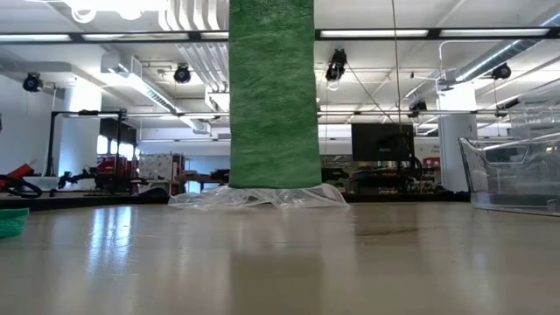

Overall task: Roll bandage
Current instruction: Roll the green bandage

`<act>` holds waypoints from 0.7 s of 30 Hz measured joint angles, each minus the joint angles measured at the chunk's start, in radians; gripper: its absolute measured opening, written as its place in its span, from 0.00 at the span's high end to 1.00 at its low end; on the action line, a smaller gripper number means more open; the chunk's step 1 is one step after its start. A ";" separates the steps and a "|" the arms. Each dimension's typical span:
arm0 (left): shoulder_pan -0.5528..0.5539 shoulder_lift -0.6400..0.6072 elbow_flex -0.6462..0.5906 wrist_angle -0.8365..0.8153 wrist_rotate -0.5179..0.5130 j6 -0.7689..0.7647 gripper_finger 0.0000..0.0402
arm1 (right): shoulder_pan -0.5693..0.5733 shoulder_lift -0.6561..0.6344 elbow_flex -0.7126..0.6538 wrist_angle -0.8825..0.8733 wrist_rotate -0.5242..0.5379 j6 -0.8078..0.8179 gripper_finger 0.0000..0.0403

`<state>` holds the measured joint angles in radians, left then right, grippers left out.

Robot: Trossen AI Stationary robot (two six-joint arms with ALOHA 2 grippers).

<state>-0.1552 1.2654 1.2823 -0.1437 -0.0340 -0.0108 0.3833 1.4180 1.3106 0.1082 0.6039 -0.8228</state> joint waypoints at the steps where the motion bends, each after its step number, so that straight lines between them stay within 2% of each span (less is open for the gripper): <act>1: 0.000 -0.001 0.000 -0.002 0.002 0.008 0.90 | 0.002 -0.001 0.000 0.000 -0.001 0.051 0.81; 3: 0.000 -0.003 0.000 -0.006 0.004 0.026 0.94 | 0.010 -0.007 0.000 -0.002 -0.002 0.159 0.74; 8: 0.000 -0.012 0.000 -0.038 0.024 0.120 0.92 | 0.021 -0.042 -0.001 0.001 -0.048 0.400 0.53; 12: 0.000 -0.011 0.000 -0.049 0.067 0.185 0.93 | 0.007 -0.069 -0.001 0.011 -0.090 0.543 0.41; 16: -0.001 -0.011 0.002 -0.045 0.147 0.231 0.93 | -0.017 -0.069 -0.012 -0.001 -0.090 0.605 0.36; 21: 0.000 -0.011 0.013 -0.063 0.153 0.235 0.92 | -0.031 -0.061 -0.022 0.004 -0.138 0.662 0.40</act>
<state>-0.1555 1.2541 1.2953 -0.2070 0.1192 0.2241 0.3522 1.3567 1.2881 0.1120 0.4657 -0.1609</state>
